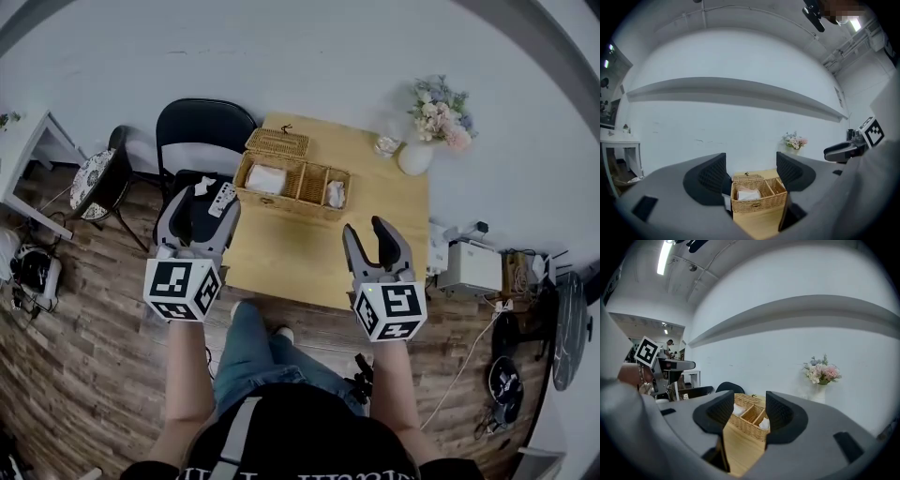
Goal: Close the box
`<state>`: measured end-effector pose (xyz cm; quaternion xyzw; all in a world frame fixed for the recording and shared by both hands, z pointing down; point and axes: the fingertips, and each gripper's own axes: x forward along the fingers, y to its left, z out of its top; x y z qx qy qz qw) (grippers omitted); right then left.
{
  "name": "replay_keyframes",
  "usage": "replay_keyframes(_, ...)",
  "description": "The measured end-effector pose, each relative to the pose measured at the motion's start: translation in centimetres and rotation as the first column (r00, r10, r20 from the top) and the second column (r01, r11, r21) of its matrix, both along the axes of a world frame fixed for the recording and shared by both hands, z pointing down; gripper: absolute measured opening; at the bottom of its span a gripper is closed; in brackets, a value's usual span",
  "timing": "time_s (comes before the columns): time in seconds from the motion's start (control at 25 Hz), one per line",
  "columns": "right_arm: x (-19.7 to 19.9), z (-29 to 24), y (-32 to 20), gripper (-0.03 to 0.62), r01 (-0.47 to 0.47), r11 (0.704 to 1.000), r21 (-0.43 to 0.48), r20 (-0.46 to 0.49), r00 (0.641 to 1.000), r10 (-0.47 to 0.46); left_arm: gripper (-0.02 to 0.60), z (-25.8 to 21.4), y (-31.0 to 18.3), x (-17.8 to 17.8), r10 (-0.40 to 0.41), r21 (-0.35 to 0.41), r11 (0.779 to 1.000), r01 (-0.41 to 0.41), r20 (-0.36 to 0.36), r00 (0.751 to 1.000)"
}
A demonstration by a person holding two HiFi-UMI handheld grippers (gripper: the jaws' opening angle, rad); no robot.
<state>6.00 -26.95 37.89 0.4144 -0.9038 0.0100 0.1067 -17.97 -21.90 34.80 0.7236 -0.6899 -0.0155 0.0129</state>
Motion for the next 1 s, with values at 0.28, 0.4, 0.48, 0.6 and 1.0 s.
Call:
replay_keyframes(0.28, -0.6, 0.8, -1.2, 0.209, -0.023, 1.000, -0.018, -0.008, 1.000, 0.023, 0.325, 0.7, -2.0, -1.7, 0.005, -0.013, 1.000, -0.005, -0.016, 1.000)
replay_keyframes(0.4, -1.9, 1.1, -2.4, 0.209, -0.038, 0.998, -0.040, -0.001, 0.999, 0.038, 0.325, 0.5, -3.6, -3.2, 0.008, -0.016, 1.000, -0.008, -0.017, 1.000)
replay_keyframes(0.48, -3.1, 1.3, -3.5, 0.209, -0.044, 0.998, -0.050, -0.007, 0.999, 0.044, 0.325, 0.9, -5.0, -4.4, 0.013, -0.028, 1.000, -0.013, -0.023, 1.000)
replay_keyframes(0.6, -4.7, 1.7, -5.3, 0.209, -0.055, 0.997, -0.060, -0.016, 0.998, 0.054, 0.325, 1.8, -7.4, -6.1, 0.024, -0.053, 0.998, -0.026, -0.039, 0.999)
replay_keyframes(1.0, -8.4, 4.2, -11.2, 0.209, -0.150, 0.980, -0.129, -0.031, 0.989, 0.148, 0.325, 8.0, -16.1, -9.5, 0.169, -0.281, 0.943, -0.176, -0.050, 0.984)
